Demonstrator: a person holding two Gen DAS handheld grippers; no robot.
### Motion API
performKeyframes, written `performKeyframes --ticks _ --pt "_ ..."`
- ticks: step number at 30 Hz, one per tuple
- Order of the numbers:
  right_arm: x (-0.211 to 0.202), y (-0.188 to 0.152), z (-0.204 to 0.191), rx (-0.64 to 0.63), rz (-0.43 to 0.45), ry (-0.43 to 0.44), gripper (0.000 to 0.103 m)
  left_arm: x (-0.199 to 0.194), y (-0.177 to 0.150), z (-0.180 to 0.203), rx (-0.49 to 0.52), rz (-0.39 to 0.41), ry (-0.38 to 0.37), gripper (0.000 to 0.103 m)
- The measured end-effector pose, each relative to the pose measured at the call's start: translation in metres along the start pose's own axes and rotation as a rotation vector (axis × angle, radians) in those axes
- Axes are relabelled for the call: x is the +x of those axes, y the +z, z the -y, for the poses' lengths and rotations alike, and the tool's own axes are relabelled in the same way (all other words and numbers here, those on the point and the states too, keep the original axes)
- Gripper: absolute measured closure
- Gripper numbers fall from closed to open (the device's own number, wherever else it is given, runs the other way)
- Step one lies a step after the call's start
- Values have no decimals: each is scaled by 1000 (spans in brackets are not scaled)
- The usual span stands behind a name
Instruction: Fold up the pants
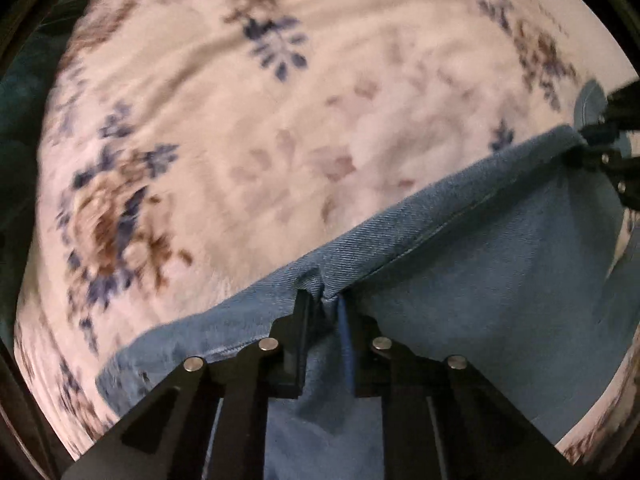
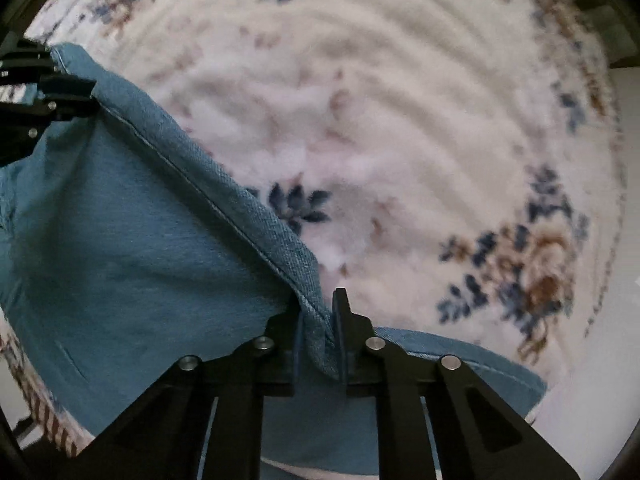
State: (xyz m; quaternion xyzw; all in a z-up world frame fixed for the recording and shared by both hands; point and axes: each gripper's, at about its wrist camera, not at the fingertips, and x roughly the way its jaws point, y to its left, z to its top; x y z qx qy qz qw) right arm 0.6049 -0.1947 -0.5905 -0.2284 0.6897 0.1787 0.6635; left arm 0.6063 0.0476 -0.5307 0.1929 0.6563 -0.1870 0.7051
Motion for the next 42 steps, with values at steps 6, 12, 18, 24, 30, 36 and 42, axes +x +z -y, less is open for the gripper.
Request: performKeyframes --ticks 6,12,18,24,30,36,42 --pt "-53 -52 -15 78 137 -30 91 -72 -62 24 -144 101 -29 92" --pt "-96 -144 -83 233 158 56 91 -79 -148 67 -396 90 -140 92" --pt "-53 -248 -142 419 29 185 91 -31 -249 114 -593 -82 -219 93" --pt "-4 -271 -163 522 -68 201 80 22 -299 129 -746 -194 -168 91" --pt "-48 -276 -161 506 -41 240 56 -30 -320 141 -831 -82 -123 11" --pt "-95 -288 -149 569 -42 240 0 -54 -300 115 -872 25 -52 7" --pt "-79 -268 -64 799 38 105 0 -44 -299 50 -1027 33 -7 7"
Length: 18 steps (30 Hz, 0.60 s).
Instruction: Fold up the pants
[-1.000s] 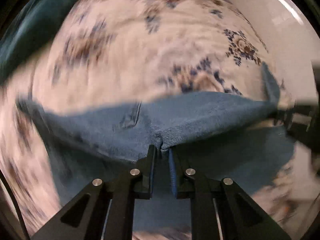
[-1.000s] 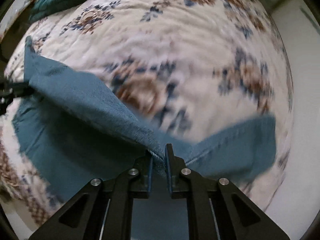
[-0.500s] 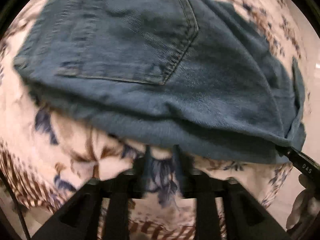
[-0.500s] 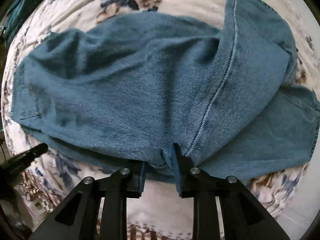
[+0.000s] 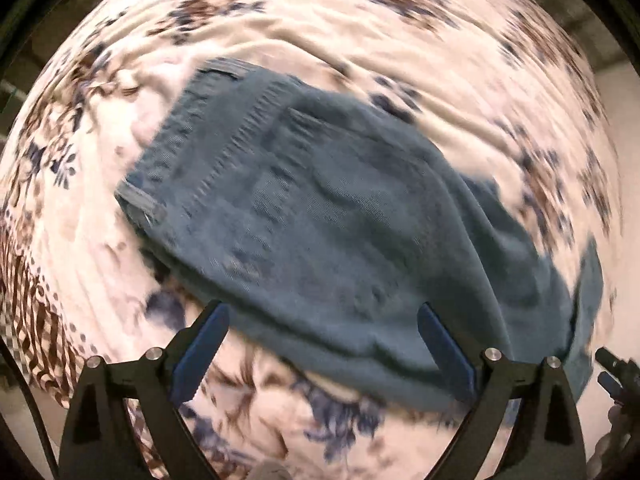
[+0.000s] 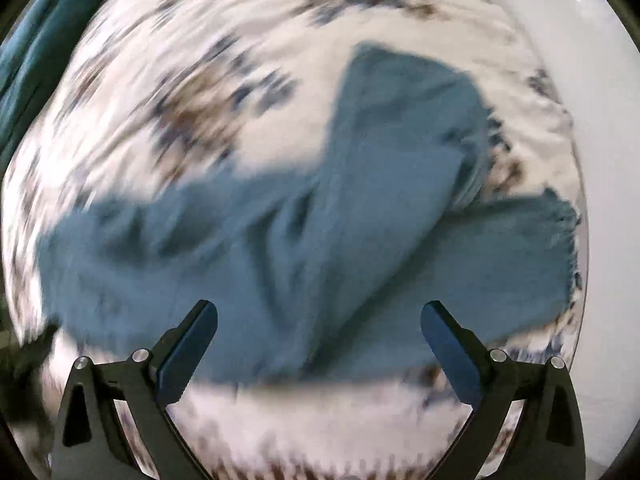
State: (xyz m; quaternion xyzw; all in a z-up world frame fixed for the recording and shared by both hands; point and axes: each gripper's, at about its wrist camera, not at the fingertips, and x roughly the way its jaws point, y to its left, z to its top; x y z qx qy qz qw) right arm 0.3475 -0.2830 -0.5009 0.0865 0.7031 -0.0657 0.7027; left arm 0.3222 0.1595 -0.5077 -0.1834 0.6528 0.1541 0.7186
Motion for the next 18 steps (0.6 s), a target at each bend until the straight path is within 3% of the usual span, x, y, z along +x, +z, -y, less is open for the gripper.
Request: performKeyframes --ticks 3,8,10,12,14,18 --pt "28 50 5 55 4 -46 6 16 19 -8 -38 8 65 7" --pt "91 109 -3 36 -87 -154 31 45 34 -24 -85 -27 136 7" --pt "103 112 -5 7 -114 -194 70 54 33 -27 -78 -41 156 7" --pt "95 109 -3 4 -79 -182 93 58 29 -27 -65 -54 165 7" --pt "68 100 12 59 0 -143 94 59 23 -26 -55 -62 166 7" --pt "4 55 80 336 153 -10 95 53 7 -28 -70 -62 141 7"
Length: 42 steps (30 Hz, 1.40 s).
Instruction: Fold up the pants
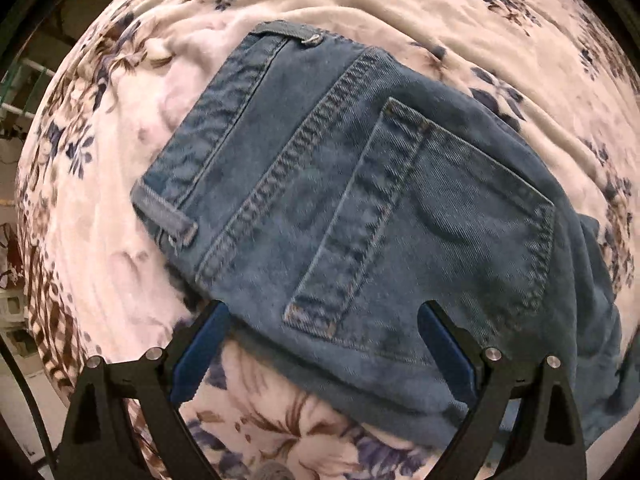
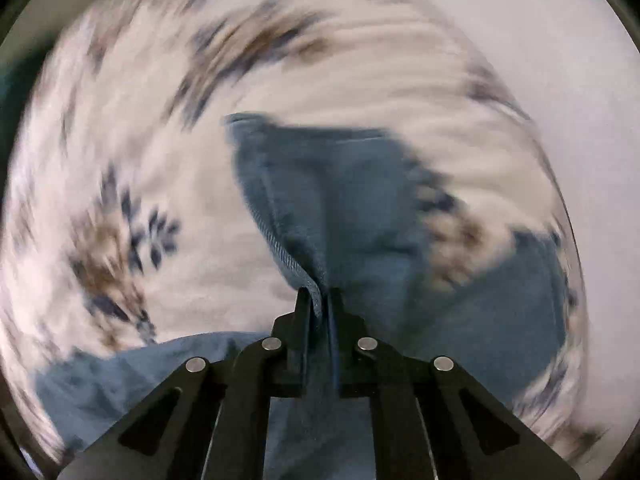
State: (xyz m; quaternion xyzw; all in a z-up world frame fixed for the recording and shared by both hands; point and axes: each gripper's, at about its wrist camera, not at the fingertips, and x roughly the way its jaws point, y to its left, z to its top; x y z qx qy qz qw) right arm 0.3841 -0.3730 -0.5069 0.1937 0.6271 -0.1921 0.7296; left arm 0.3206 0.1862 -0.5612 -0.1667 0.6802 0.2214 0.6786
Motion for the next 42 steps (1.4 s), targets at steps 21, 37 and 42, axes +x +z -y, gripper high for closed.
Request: performKeyframes --ticks 21,37,42 --pt "41 -144 80 400 -157 401 60 2 -12 -89 -149 -34 -265 7" --pt "80 -173 -1 278 -242 389 102 5 18 -135 -86 102 -116 89" --pt "35 -179 13 225 -173 375 102 -26 7 -154 -98 153 -117 89"
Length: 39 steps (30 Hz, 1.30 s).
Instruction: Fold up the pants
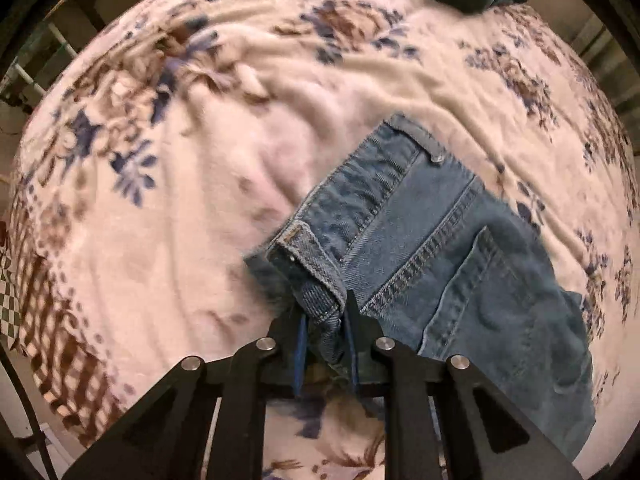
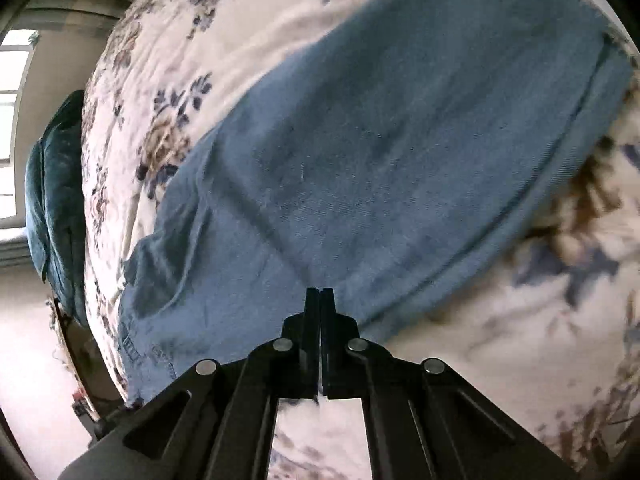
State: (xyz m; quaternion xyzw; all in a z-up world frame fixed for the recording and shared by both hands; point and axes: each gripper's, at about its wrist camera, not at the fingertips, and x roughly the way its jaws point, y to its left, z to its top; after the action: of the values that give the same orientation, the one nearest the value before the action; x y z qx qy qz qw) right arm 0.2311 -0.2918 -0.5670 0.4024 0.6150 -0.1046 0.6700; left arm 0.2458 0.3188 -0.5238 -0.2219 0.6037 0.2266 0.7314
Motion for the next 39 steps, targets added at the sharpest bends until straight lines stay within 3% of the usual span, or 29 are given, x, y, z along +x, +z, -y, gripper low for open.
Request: performKeyframes --ticks 4,6,7,9,14,16,17,23,33,34,36,39 --pt "1 -4 11 23 -92 27 100 19 8 16 17 -39 27 89" --pt "8 -1 21 60 -129 52 90 27 11 24 10 -51 37 89" --pt "10 1 28 95 -124 68 78 25 8 25 9 -48 37 89" --pt "15 7 37 139 -97 90 68 25 9 24 -8 -44 29 89" --pt "40 19 55 278 -107 104 68 26 9 20 -20 -45 22 89" --pt "43 21 53 258 -106 66 79 26 9 22 -7 -44 28 89" --pt "41 19 53 262 -108 44 80 20 3 16 -2 -43 28 89" --pt "34 12 53 254 -109 9 80 24 6 19 1 -53 26 89" --pt "49 15 66 313 -104 38 72 31 7 24 0 -59 26 89" --pt "49 15 66 313 -98 40 77 31 7 24 3 -58 29 89" --pt "41 9 65 299 -46 22 100 30 6 25 10 -53 32 89" --pt "19 -2 56 200 10 -2 100 25 5 27 26 -39 37 89"
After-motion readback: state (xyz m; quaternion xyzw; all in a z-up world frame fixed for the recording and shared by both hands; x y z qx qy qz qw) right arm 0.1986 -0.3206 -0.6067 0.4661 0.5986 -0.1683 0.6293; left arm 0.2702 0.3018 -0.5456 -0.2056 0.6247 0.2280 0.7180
